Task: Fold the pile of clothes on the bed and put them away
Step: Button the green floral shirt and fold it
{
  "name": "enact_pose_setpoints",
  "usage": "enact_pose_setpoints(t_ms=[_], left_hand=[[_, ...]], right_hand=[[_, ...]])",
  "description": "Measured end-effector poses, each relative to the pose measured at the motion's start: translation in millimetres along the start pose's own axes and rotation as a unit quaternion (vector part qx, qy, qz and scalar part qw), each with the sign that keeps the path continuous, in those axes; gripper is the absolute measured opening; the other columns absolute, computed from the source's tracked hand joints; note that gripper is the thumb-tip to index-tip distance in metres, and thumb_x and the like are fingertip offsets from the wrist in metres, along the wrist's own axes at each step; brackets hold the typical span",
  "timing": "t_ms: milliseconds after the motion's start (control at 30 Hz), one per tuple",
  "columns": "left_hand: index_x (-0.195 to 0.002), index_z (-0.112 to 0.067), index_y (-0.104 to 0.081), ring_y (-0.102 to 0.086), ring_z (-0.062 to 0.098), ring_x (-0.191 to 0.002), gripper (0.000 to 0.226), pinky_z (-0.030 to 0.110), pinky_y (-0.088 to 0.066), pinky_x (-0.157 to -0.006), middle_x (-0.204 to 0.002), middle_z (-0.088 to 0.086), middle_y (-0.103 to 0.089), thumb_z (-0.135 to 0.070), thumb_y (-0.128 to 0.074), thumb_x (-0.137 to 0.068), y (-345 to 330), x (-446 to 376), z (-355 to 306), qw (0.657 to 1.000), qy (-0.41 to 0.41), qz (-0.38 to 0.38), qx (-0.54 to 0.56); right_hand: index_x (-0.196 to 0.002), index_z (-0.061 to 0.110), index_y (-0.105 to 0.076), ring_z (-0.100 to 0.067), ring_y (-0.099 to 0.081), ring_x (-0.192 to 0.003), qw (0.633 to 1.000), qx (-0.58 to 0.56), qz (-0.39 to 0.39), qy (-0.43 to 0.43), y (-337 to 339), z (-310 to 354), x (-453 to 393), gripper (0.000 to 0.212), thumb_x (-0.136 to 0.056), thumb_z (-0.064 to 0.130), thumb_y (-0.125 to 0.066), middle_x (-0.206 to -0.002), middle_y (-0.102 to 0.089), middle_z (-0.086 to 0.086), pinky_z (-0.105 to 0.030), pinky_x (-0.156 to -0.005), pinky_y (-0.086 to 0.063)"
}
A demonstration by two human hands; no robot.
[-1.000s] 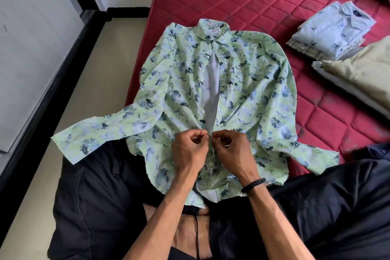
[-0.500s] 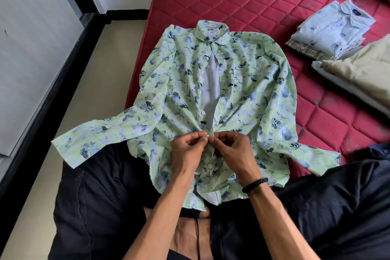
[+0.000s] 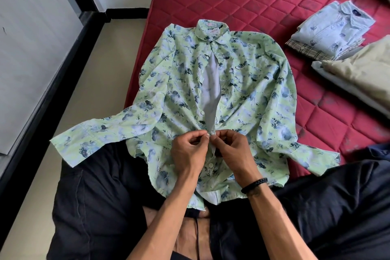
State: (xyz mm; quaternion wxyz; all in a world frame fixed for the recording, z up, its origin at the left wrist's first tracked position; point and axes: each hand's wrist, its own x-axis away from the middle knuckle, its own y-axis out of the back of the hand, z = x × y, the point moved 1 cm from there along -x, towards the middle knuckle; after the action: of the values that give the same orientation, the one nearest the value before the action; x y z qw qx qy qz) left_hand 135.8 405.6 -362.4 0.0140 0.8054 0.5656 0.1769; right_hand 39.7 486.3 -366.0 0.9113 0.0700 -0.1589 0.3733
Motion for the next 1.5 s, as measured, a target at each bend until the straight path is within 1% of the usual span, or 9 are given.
enact_pose_setpoints(t_ms=[267,467,633,733,800,900,1067,1367,1500], left_hand=[[-0.099,-0.012,-0.081,-0.067,0.005,-0.062,0.015,0.02,-0.058,-0.059,-0.078,0.005,-0.079,-0.004,-0.081,-0.086,1.6,2.4,0.3,0.984,0.101,0.033,0.144],[-0.098,-0.017,-0.082,-0.078,0.02,-0.077,0.014,0.042,-0.064,-0.079,-0.084,0.003,-0.08,-0.01,-0.082,-0.086,-2.4,-0.8,6.2,0.995,0.051,0.002,0.088],[-0.101,-0.011,-0.081,-0.079,0.022,-0.081,0.015,0.046,-0.064,-0.083,-0.088,0.006,-0.08,-0.008,-0.082,-0.086,-2.8,-3.1,8.3,0.993,0.064,0.008,0.099],[-0.102,-0.01,-0.081,-0.079,0.023,-0.084,0.014,0.046,-0.064,-0.085,-0.09,0.007,-0.08,-0.006,-0.078,-0.089,-2.3,-2.8,8.7,0.99,0.08,0.022,0.115],[-0.095,-0.012,-0.082,-0.078,0.029,-0.083,0.011,0.05,-0.063,-0.084,-0.087,0.009,-0.08,-0.021,-0.081,-0.088,-2.1,-3.0,9.1,0.988,0.088,0.028,0.121],[-0.082,-0.012,-0.081,-0.075,0.044,-0.083,0.05,0.06,-0.061,-0.081,-0.082,0.016,-0.078,-0.06,-0.088,-0.069,-2.5,-5.5,13.4,0.99,0.09,0.043,0.104],[-0.094,-0.009,-0.083,-0.078,0.03,-0.081,0.026,0.048,-0.064,-0.083,-0.083,0.01,-0.08,-0.031,-0.087,-0.081,-6.0,-9.0,12.5,0.986,0.115,0.049,0.113],[-0.098,-0.013,-0.08,-0.076,0.01,-0.073,0.008,0.034,-0.065,-0.072,-0.083,-0.003,-0.079,-0.018,-0.076,-0.093,-6.2,-14.8,17.1,1.0,-0.01,0.009,-0.023],[-0.101,-0.013,-0.078,-0.073,0.003,-0.074,0.01,0.018,-0.06,-0.067,-0.085,-0.006,-0.077,-0.017,-0.076,-0.093,-5.1,-16.3,13.4,0.997,-0.045,0.02,-0.065]], right_hand=[[-0.091,0.007,-0.077,-0.022,-0.064,-0.059,0.999,0.018,-0.027,0.016,-0.6,3.9,3.3,0.012,-0.095,0.018,-0.075,-0.078,-0.075,-0.021,-0.04,-0.061,-0.055],[-0.092,0.013,-0.079,-0.022,-0.066,-0.057,0.998,0.046,-0.033,0.032,-0.8,6.3,6.1,0.011,-0.093,0.023,-0.078,-0.072,-0.075,-0.013,-0.041,-0.059,-0.058],[-0.096,0.019,-0.082,-0.011,-0.063,-0.055,0.988,0.124,-0.043,0.08,-2.1,6.2,9.2,0.014,-0.097,0.029,-0.073,-0.068,-0.075,0.0,-0.028,-0.051,-0.05],[-0.098,0.023,-0.082,-0.002,-0.07,-0.065,0.978,0.167,-0.051,0.117,-3.1,7.0,9.5,0.01,-0.097,0.027,-0.073,-0.077,-0.077,0.01,-0.024,-0.058,-0.056],[-0.102,0.025,-0.082,0.001,-0.071,-0.075,0.964,0.214,-0.057,0.145,-4.2,6.3,9.4,0.011,-0.096,0.026,-0.073,-0.086,-0.077,0.013,-0.021,-0.065,-0.058],[-0.104,0.022,-0.082,-0.002,-0.07,-0.074,0.948,0.265,-0.048,0.171,-5.4,4.0,9.9,0.015,-0.096,0.019,-0.07,-0.091,-0.073,0.01,-0.023,-0.068,-0.06],[-0.103,0.025,-0.083,-0.006,-0.068,-0.076,0.936,0.3,-0.05,0.178,-6.0,0.0,7.7,0.02,-0.092,0.016,-0.069,-0.09,-0.07,0.007,-0.034,-0.073,-0.06],[-0.107,0.024,-0.082,-0.002,-0.067,-0.076,0.94,0.287,-0.055,0.175,-5.7,-0.1,9.1,0.016,-0.093,0.022,-0.074,-0.089,-0.071,0.011,-0.025,-0.07,-0.059],[-0.102,0.025,-0.083,0.002,-0.067,-0.077,0.952,0.256,-0.063,0.152,-4.3,0.4,9.1,0.013,-0.092,0.022,-0.075,-0.087,-0.074,0.014,-0.014,-0.063,-0.052]])
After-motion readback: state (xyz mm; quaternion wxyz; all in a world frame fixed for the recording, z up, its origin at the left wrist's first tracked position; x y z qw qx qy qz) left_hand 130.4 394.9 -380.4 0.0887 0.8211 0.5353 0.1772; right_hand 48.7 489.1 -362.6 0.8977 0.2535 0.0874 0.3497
